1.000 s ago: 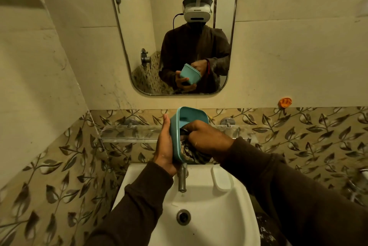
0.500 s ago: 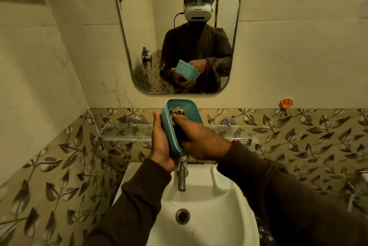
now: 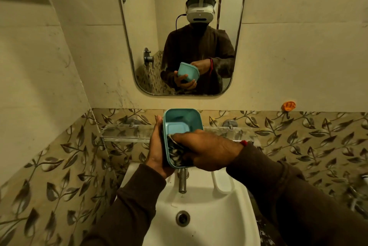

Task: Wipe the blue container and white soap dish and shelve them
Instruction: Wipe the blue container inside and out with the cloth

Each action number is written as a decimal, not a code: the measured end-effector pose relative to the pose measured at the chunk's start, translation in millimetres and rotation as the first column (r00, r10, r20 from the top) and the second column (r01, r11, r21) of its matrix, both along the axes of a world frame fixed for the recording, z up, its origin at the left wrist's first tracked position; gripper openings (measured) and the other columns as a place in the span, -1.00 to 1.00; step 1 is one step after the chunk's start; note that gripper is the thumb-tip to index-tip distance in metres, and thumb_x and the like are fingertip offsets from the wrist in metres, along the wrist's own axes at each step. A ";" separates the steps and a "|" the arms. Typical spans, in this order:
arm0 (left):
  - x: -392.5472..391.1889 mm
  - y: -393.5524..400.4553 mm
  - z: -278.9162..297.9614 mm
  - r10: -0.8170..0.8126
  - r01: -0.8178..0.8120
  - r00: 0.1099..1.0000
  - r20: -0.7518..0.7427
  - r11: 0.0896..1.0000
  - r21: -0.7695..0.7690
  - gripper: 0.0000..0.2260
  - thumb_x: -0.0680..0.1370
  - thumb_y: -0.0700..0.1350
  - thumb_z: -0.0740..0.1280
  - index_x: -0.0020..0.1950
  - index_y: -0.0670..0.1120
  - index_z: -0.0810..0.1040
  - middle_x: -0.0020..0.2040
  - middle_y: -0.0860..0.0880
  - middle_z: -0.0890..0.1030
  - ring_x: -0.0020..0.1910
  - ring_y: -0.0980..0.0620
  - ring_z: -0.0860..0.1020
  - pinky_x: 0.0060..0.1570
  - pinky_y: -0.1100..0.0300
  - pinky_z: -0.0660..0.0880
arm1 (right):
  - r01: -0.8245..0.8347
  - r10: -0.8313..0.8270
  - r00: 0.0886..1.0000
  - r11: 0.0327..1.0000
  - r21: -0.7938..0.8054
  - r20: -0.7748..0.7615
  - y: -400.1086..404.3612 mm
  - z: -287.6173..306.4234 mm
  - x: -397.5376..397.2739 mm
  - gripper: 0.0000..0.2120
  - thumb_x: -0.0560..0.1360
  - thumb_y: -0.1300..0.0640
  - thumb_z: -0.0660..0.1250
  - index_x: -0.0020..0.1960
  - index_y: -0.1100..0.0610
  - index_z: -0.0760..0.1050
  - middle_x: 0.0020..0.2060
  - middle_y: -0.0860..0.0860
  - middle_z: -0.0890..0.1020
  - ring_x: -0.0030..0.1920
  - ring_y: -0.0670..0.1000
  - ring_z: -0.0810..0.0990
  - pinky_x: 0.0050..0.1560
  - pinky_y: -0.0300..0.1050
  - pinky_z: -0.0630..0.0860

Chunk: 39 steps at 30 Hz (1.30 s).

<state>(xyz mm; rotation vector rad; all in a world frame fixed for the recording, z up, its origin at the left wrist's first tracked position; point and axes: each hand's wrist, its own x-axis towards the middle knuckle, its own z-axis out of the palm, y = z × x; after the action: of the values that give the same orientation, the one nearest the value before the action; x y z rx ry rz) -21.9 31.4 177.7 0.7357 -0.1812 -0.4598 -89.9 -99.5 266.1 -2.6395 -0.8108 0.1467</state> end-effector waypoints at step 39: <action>-10.0 -11.3 9.1 0.038 -0.039 0.999 0.007 0.956 0.290 -0.35 0.51 0.47 0.12 0.19 0.03 0.70 0.18 -0.23 0.70 0.17 -0.21 0.67 0.06 -0.14 0.65 | 0.087 0.220 0.757 0.899 -0.428 0.616 -14.2 2.4 8.0 -0.58 0.42 0.07 0.46 0.22 0.21 0.53 0.12 0.18 0.59 0.07 0.18 0.57 0.04 0.10 0.58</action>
<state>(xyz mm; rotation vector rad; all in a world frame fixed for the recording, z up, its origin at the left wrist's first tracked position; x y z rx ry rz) -31.9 20.1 186.8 1.0256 -0.1012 -0.4537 -81.9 -113.7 268.5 -3.1190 -1.2079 -0.7153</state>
